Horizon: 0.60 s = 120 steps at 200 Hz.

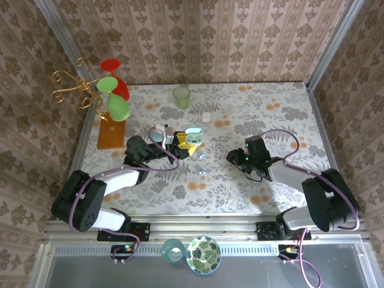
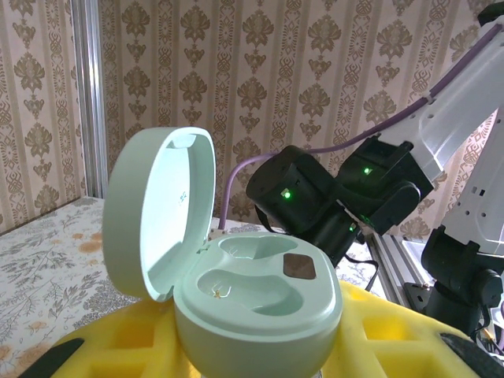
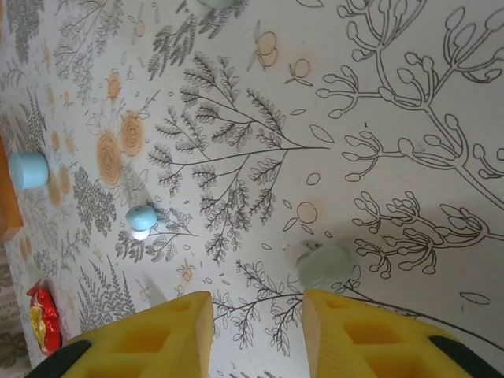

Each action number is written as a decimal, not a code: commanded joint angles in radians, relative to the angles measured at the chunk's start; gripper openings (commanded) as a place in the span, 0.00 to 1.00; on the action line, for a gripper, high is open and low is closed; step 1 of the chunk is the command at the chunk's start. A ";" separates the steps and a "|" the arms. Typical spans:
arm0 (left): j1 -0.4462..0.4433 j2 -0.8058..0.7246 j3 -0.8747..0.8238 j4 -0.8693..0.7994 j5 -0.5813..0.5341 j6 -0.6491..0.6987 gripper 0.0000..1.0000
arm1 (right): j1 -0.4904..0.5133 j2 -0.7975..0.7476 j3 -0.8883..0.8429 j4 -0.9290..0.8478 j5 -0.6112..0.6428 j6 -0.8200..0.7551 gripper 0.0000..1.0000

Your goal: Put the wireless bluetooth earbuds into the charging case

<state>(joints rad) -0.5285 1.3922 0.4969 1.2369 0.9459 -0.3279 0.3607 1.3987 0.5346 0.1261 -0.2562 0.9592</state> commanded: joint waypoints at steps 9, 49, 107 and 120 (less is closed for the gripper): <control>0.001 -0.026 -0.009 0.039 0.017 0.017 0.28 | -0.010 0.027 -0.014 0.036 -0.007 0.049 0.35; 0.001 -0.020 -0.004 0.041 0.019 0.016 0.28 | -0.019 0.040 -0.038 0.055 0.009 0.063 0.35; 0.001 -0.022 -0.004 0.041 0.019 0.019 0.28 | -0.023 0.132 -0.037 0.147 -0.032 0.095 0.32; 0.001 -0.021 -0.005 0.040 0.019 0.018 0.28 | -0.023 0.143 -0.038 0.163 -0.036 0.101 0.32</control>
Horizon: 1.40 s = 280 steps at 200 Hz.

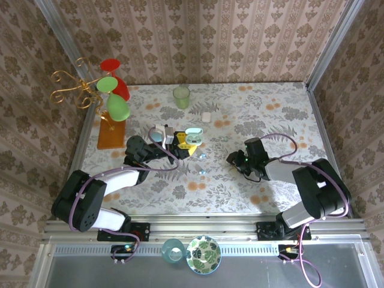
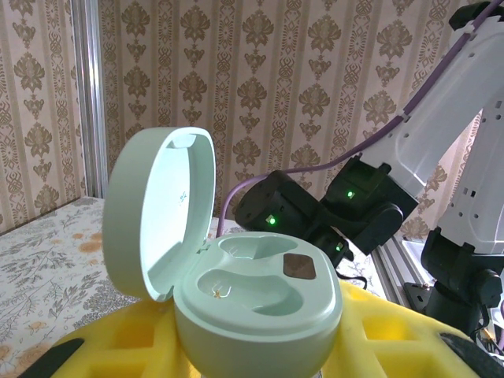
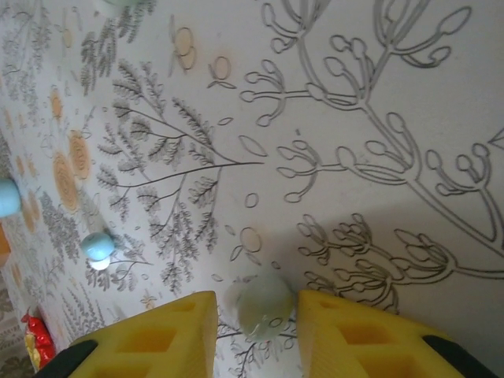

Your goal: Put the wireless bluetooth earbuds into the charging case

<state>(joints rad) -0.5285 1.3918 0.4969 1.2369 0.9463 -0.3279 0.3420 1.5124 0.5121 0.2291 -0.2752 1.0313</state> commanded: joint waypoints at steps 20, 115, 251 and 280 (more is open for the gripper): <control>0.001 -0.020 -0.006 0.039 0.019 0.018 0.28 | -0.005 0.036 -0.012 0.073 -0.018 0.025 0.31; 0.003 -0.014 -0.004 0.041 0.020 0.018 0.28 | -0.007 0.091 0.001 0.104 -0.053 -0.007 0.23; 0.004 -0.011 -0.009 0.042 0.016 0.022 0.27 | -0.006 0.084 0.021 0.052 -0.050 -0.061 0.17; 0.004 -0.005 -0.011 0.041 0.015 0.026 0.27 | -0.002 0.017 0.052 -0.073 0.004 -0.130 0.17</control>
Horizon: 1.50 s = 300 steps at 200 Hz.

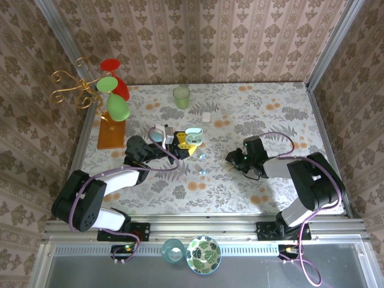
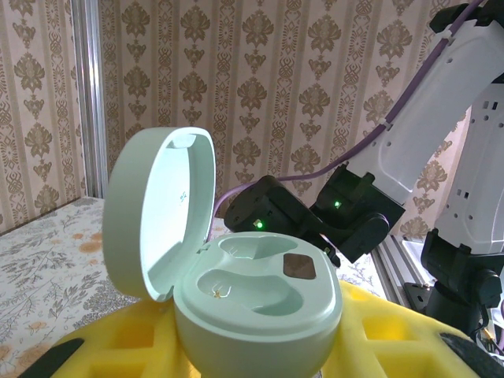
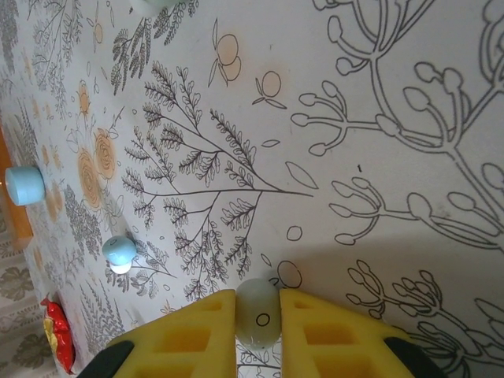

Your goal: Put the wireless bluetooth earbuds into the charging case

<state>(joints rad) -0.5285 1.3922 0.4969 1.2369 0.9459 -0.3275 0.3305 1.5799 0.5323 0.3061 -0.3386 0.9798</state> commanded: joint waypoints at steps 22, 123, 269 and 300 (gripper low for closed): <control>0.004 -0.004 -0.009 0.041 0.014 0.027 0.28 | 0.019 -0.106 0.075 -0.289 0.126 -0.154 0.18; 0.004 -0.004 -0.004 0.041 0.019 0.025 0.28 | 0.122 -0.091 0.413 -0.993 0.628 -0.305 0.20; 0.005 0.062 0.019 0.010 -0.089 0.174 0.26 | 0.203 -0.269 0.527 -0.989 0.483 -0.336 0.18; 0.005 0.087 0.035 0.007 -0.119 0.216 0.25 | 0.222 -0.362 0.556 -0.913 0.325 -0.351 0.19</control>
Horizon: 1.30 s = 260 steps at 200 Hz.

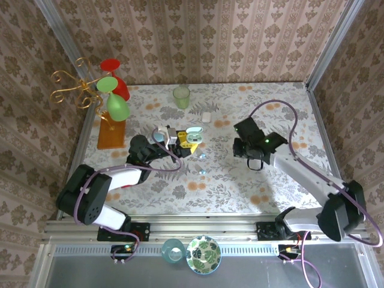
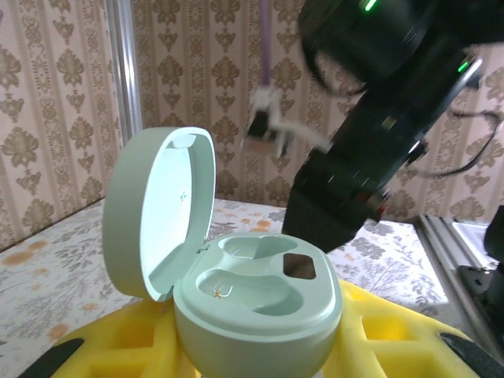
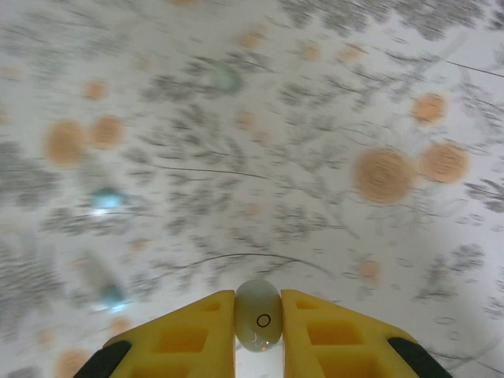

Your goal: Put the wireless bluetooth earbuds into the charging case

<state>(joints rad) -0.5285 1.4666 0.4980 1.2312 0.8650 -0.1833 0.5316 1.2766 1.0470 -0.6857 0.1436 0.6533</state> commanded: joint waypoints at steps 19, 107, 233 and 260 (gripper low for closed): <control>0.005 0.029 0.039 0.011 -0.043 0.086 0.26 | 0.042 -0.094 0.055 0.142 -0.237 -0.027 0.19; -0.005 0.063 0.029 0.026 -0.098 0.126 0.27 | 0.215 0.068 0.279 0.239 -0.176 -0.140 0.19; -0.005 0.020 -0.014 0.028 -0.093 0.139 0.27 | 0.267 0.232 0.379 0.212 -0.093 -0.172 0.18; -0.005 0.019 -0.013 0.028 -0.098 0.138 0.27 | 0.275 0.239 0.384 0.190 -0.062 -0.189 0.18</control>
<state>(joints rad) -0.5293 1.5177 0.4908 1.2240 0.7650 -0.0666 0.7944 1.5051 1.3933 -0.4553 0.0227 0.4942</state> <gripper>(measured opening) 0.360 0.183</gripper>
